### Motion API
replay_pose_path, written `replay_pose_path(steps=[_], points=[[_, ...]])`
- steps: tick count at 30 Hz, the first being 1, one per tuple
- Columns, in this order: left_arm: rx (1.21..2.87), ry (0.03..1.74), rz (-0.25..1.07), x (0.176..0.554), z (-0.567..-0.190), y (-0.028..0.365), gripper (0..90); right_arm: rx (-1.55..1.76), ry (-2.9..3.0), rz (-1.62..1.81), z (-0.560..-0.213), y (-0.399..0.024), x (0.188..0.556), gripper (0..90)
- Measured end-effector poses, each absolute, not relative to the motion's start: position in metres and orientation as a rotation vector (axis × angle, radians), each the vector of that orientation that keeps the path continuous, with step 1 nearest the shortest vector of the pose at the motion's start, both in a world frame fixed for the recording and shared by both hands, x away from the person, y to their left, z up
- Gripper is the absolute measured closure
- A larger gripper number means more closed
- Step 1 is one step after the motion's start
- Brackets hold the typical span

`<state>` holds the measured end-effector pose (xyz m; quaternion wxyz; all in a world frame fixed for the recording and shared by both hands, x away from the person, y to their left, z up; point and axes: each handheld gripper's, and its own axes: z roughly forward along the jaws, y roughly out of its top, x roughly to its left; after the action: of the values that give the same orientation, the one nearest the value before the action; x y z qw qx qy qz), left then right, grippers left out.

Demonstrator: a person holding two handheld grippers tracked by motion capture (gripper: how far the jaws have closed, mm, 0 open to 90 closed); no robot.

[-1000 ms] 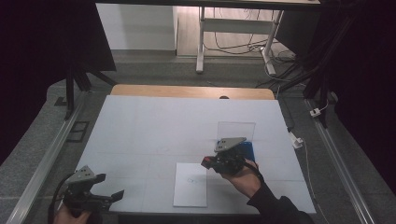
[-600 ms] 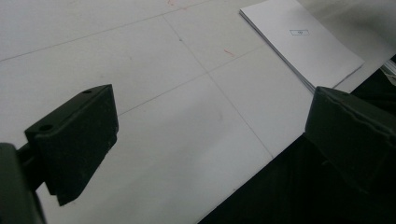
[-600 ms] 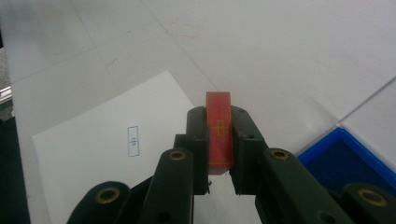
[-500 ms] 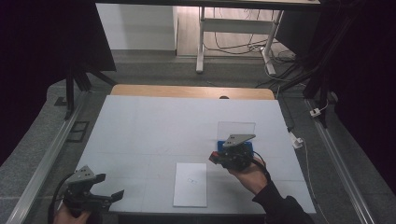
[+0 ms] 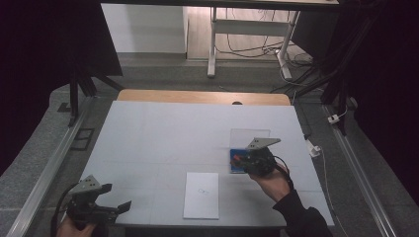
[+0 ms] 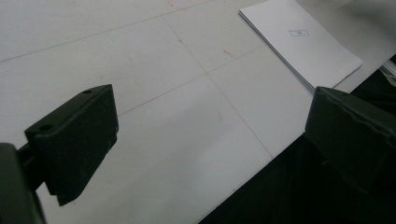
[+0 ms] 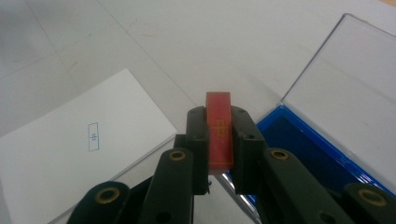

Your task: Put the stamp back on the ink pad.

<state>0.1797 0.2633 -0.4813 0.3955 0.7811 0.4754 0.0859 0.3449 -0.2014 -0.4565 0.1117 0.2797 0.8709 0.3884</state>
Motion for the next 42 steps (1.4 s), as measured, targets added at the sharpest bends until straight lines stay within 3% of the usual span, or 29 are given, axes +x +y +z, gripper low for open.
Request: replay_pose_path(steps=[42], points=[[1.98, 1.202, 0.218, 0.18, -0.481, 0.263, 3.1, 0.983, 2.47, 0.989, -0.47, -0.239, 0.378, 79.0]])
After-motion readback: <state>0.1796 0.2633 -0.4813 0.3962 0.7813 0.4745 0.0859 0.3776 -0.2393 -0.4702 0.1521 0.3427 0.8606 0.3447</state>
